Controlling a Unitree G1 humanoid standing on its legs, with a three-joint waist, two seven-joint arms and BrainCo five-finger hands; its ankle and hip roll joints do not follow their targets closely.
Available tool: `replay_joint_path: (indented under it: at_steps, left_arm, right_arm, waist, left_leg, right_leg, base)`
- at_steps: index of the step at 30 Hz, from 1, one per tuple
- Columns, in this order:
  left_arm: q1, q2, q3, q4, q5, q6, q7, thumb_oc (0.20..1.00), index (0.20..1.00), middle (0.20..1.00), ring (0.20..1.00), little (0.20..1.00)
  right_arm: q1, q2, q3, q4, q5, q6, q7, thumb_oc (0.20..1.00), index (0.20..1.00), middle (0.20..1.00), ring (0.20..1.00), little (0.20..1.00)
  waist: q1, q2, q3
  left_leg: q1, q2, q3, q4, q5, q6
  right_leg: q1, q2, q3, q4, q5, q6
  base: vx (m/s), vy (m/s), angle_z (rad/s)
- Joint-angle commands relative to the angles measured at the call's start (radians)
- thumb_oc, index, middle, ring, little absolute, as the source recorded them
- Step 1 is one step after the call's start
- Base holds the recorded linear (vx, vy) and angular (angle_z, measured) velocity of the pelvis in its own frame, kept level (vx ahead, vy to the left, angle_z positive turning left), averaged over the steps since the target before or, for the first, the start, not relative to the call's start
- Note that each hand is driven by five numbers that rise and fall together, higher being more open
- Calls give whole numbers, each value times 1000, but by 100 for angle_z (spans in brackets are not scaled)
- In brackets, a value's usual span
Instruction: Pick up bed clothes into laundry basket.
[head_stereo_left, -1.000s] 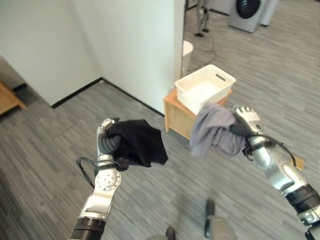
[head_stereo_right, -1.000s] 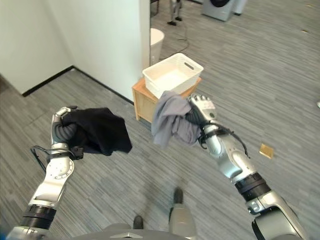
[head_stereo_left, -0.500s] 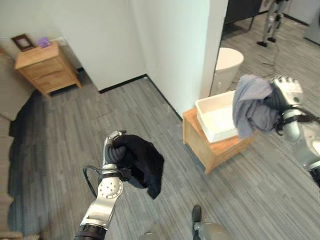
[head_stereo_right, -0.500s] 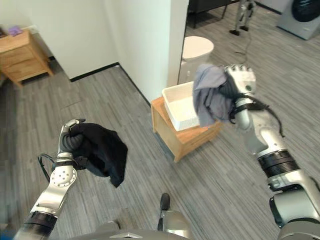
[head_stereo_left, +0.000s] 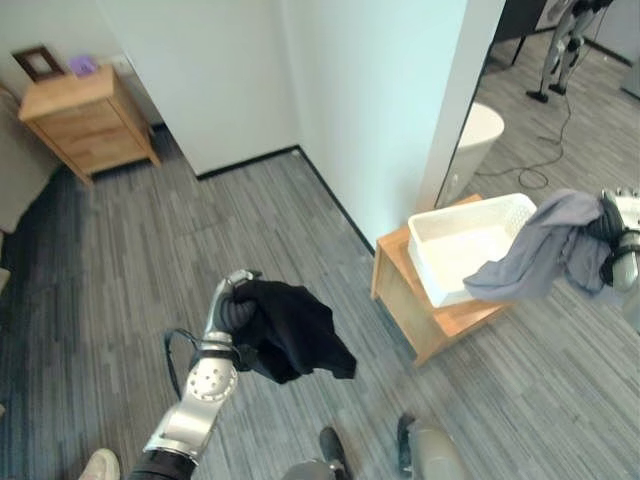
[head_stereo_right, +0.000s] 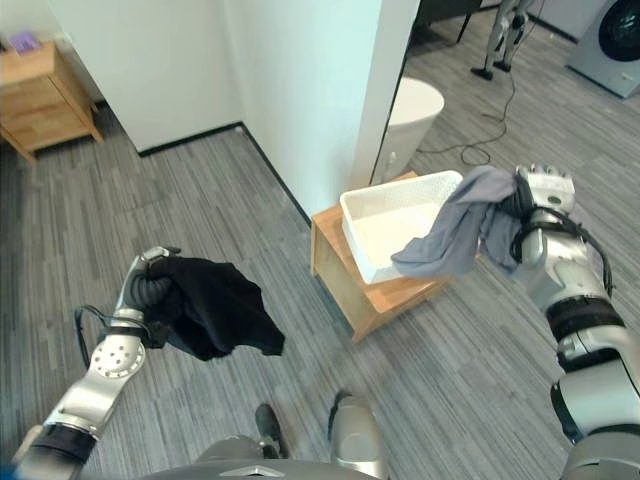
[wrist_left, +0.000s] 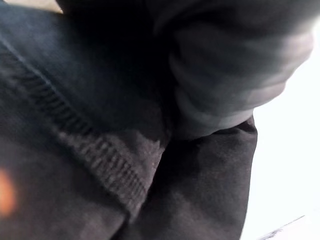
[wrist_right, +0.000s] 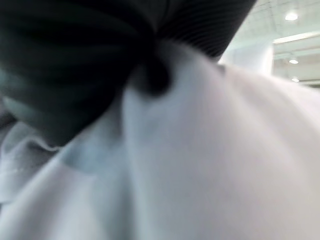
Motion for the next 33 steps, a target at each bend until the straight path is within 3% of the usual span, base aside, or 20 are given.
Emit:
replay_joint_path:
  at_steps: [1, 6, 12, 24, 25, 29, 33]
  left_arm:
    - [-17, 64, 48, -95, -40, -79, 21, 200, 200, 200, 200, 200]
    - [-15, 55, 73, -67, -27, -74, 40, 200, 200, 200, 200, 200]
    - [-20, 36, 79, -29, -54, -74, 35, 200, 200, 200, 200, 200]
    - [-63, 18, 80, 16, -69, -86, 57, 200, 200, 200, 200, 200]
    - [-71, 14, 76, 18, -74, -89, 60, 200, 200, 200, 200, 200]
    - [-96, 2, 72, 30, -88, -97, 75, 200, 200, 200, 200, 200]
    - [-109, 2, 76, 7, -82, -99, 78, 200, 200, 200, 200, 200]
  right_arm:
    - [-207, -27, 72, 62, 11, 0, -44, 200, 200, 200, 200, 200]
    - [-258, -51, 97, 42, 26, -11, -42, 200, 200, 200, 200, 200]
    - [-272, -40, 146, 108, 43, -16, 5, 200, 200, 200, 200, 200]
    - [-186, 72, 113, 130, 66, -13, -11, 200, 200, 200, 200, 200]
    - [-192, 78, 112, 148, 75, -14, -17, 1000, 1000, 1000, 1000, 1000]
    - [-201, 98, 114, 172, 105, -18, -30, 1000, 1000, 1000, 1000, 1000]
    - [-154, 113, 73, 62, 158, -35, -47, 1000, 1000, 1000, 1000, 1000]
  waist:
    - [13, -41, 6]
    - [22, -61, -3]
    - [14, -5, 13]
    - [-11, 94, 57]
    - [-12, 100, 60]
    - [-17, 120, 63]
    - [-31, 125, 48]
  left_leg:
    - [77, 147, -22, -18, -65, -181]
    - [66, 159, -40, -18, -55, -198]
    - [1, 192, -75, -18, -16, -220]
    - [-76, 194, -72, -18, 31, -231]
    - [-80, 194, -71, -18, 35, -232]
    - [-86, 194, -71, -18, 40, -236]
    - [-56, 196, -69, -18, 32, -235]
  right_leg:
    - [34, -37, 3, -235, 198, 36]
    - [63, -31, -16, -272, 231, 26]
    - [60, -1, -19, -274, 220, 1]
    - [-11, 23, 3, -265, 206, -11]
    - [-15, 23, 2, -264, 205, -11]
    - [-14, 21, -1, -268, 202, -12]
    - [21, 22, -2, -272, 195, -17]
  base:
    - [127, -92, 21]
    - [70, -168, 56]
    - [-5, -114, 14]
    - [-51, -37, -3]
    - [-75, 10, -12]
    - [-25, 2, -2]
    - [12, 2, 0]
